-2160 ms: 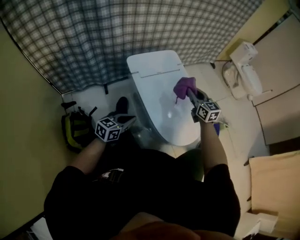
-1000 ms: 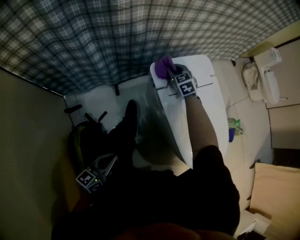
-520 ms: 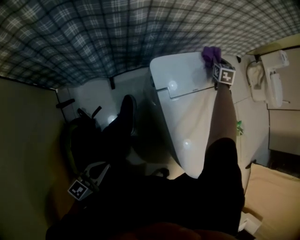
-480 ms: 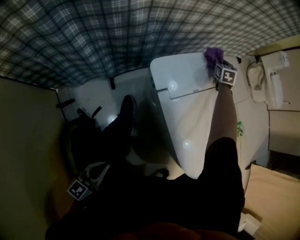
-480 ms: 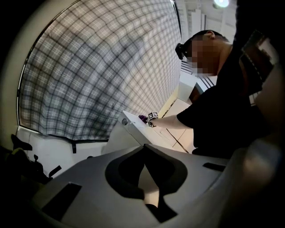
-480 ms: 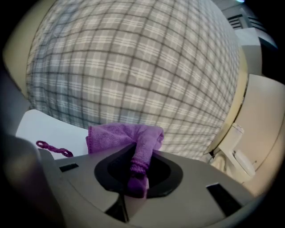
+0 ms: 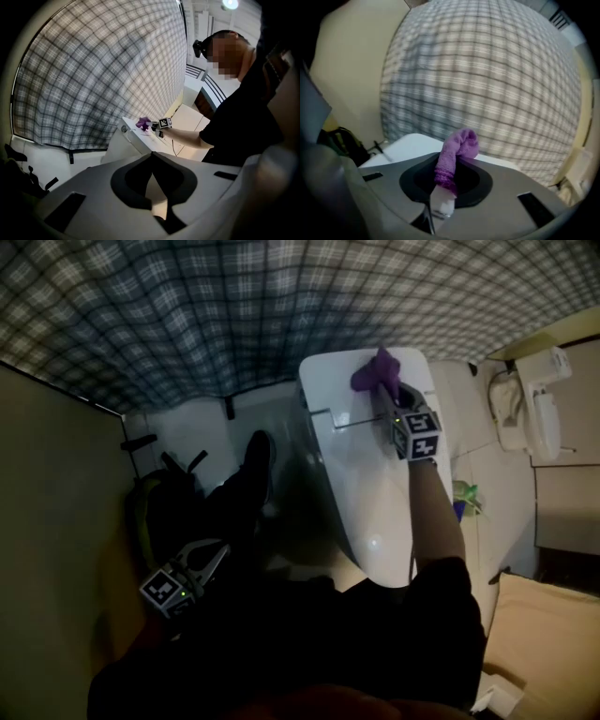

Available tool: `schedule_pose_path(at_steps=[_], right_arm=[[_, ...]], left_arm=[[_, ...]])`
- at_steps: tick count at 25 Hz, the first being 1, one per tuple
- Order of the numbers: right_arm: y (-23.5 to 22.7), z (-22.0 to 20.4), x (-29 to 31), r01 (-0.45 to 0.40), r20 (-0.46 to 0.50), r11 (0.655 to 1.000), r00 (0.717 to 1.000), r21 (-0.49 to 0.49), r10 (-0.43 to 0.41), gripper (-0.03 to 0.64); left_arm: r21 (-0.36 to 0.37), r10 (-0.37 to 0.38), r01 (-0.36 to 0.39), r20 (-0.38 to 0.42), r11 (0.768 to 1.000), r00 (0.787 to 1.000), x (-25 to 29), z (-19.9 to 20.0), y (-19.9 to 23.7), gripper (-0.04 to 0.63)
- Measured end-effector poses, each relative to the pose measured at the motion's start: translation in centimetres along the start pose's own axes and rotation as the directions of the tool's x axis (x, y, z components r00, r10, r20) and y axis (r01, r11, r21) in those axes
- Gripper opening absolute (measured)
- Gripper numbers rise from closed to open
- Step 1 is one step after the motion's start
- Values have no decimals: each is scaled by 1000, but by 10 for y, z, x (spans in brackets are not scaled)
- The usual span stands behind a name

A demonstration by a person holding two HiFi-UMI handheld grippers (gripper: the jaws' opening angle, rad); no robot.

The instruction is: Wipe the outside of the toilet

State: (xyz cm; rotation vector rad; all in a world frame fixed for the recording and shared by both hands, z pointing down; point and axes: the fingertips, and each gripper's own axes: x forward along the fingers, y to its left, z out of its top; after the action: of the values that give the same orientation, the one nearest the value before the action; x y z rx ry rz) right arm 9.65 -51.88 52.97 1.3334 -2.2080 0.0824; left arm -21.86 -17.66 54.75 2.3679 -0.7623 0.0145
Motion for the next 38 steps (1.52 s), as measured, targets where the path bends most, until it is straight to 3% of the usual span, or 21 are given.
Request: schedule_pose_path(at_steps=[4, 6, 8, 13, 18, 22, 26, 28, 29, 31, 34, 36, 38], right_arm=[[153, -3, -18, -279, -16, 956, 960, -92, 279, 64], [188, -21, -6, -328, -76, 937, 944, -116, 321, 64], [188, -37, 8, -319, -110, 943, 945, -100, 308, 64], [116, -48, 5, -220, -119, 970, 971, -107, 207, 64], [-36, -90, -13, 19, -143, 1000, 989, -9, -20, 64], [-164, -142, -32, 250, -224, 967, 946, 50, -233, 64], [-216, -171, -46, 353, -300, 923, 907, 155, -296, 63], [-219, -180, -53, 382, -348, 913, 883, 145, -314, 61], [-214, -173, -58, 378, -326, 916, 889, 134, -320, 61], [-182, -134, -68, 316, -176, 939, 940, 136, -291, 61], [-66, -68, -82, 80, 20, 993, 996, 85, -82, 61], [32, -48, -87, -95, 45, 995, 994, -6, 95, 62], [119, -43, -86, -235, 28, 967, 971, -95, 238, 63]], left_arm=[[23, -26, 26, 8, 999, 1000, 5, -3, -19, 3], [29, -38, 37, 9, 999, 999, 9, -10, -25, 3], [33, -49, 49, 5, 998, 999, 17, -18, -27, 3], [38, -58, 59, -34, 998, 998, 29, -14, -41, 3], [59, -56, 63, -103, 996, 993, 38, -12, -45, 3], [64, -52, 59, -117, 996, 992, 46, -12, -43, 3], [71, -50, 59, -126, 996, 991, 51, -15, -45, 3], [67, -52, 61, -124, 996, 991, 54, -15, -48, 3], [63, -56, 64, -120, 996, 991, 57, -15, -52, 3], [63, -72, 79, -107, 995, 992, 63, -12, -60, 3], [80, -98, 106, -103, 991, 990, 75, -11, -71, 3], [106, -106, 118, -113, 987, 988, 82, -16, -77, 3], [119, -109, 122, -116, 985, 987, 84, -22, -84, 3]])
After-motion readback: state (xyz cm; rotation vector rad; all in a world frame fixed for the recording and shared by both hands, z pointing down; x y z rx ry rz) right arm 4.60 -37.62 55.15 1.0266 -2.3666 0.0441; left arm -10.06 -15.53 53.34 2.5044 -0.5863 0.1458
